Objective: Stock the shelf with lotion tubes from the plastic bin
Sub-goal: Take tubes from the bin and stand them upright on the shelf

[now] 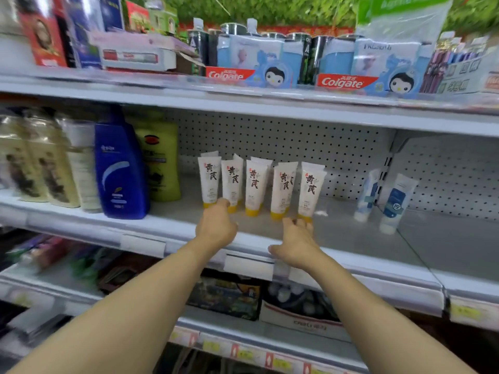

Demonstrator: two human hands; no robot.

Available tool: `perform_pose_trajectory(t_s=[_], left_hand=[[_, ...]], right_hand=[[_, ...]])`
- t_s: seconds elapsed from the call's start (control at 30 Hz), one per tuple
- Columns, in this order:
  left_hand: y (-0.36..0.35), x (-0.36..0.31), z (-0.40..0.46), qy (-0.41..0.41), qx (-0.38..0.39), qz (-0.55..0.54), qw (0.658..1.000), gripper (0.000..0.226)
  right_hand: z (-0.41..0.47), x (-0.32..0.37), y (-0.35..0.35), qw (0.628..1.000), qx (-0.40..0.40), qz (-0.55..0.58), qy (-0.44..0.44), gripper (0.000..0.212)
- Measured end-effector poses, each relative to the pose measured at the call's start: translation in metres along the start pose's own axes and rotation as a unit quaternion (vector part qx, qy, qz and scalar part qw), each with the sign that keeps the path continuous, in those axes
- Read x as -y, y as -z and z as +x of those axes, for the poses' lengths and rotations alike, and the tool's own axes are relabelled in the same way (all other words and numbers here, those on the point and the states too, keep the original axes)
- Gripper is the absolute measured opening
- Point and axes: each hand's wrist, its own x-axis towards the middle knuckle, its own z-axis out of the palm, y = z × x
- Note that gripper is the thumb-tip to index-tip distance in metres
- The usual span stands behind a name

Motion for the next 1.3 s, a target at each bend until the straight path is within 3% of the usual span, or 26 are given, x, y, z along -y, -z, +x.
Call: perform_pose_trajectory(t_s=[0.13, 0.37, 0.67, 0.83, 1.0, 1.3], left_hand=[[0.037, 0.037, -0.023, -0.006, -0.007, 0.041, 0.999, 0.052], [0.087, 0.119, -0.072, 0.062, -0.016, 0.079, 0.995, 0.045], [0.119, 0.255, -0.146, 0.173, 0.052, 0.134, 0.974, 0.043], [0.119, 0.315, -0.182, 0.213, 0.089, 0.136, 0.963, 0.036], [0.109, 0.365, -0.212, 0.281, 0.108, 0.129, 0.945, 0.047], [0.065, 0.436, -0.245, 0.4, 0.1, 0.074, 0.908, 0.047]], right_hand=[[-0.024, 0.042, -0.016, 0.999, 0.016, -0.023, 0.039, 0.07], [-0.061, 0.118, -0.06, 0.993, 0.045, -0.029, 0.106, 0.07], [-0.107, 0.197, -0.145, 0.977, 0.138, -0.03, 0.161, 0.072], [-0.122, 0.226, -0.193, 0.964, 0.187, -0.046, 0.181, 0.072], [-0.127, 0.245, -0.243, 0.946, 0.243, -0.069, 0.205, 0.07], [-0.114, 0.255, -0.345, 0.894, 0.365, -0.109, 0.238, 0.068]])
